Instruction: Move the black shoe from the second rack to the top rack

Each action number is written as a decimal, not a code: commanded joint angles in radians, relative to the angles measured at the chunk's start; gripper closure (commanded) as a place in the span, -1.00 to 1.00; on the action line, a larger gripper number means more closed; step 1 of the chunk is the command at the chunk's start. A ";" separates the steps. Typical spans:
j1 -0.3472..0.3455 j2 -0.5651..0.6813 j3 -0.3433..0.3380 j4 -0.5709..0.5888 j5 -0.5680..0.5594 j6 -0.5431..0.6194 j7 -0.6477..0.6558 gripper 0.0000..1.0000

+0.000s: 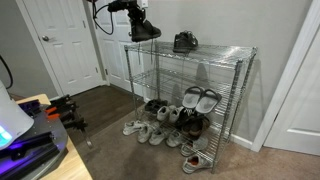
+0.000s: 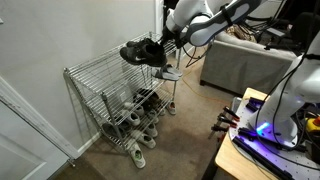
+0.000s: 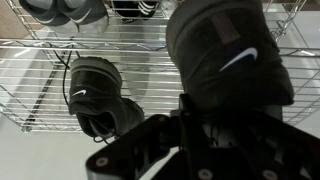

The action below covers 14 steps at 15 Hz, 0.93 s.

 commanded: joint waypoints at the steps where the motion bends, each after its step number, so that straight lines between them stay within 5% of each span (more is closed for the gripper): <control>1: -0.018 0.146 -0.022 0.118 0.009 0.141 0.021 0.95; 14: 0.064 0.393 -0.171 0.393 0.020 0.202 0.228 0.95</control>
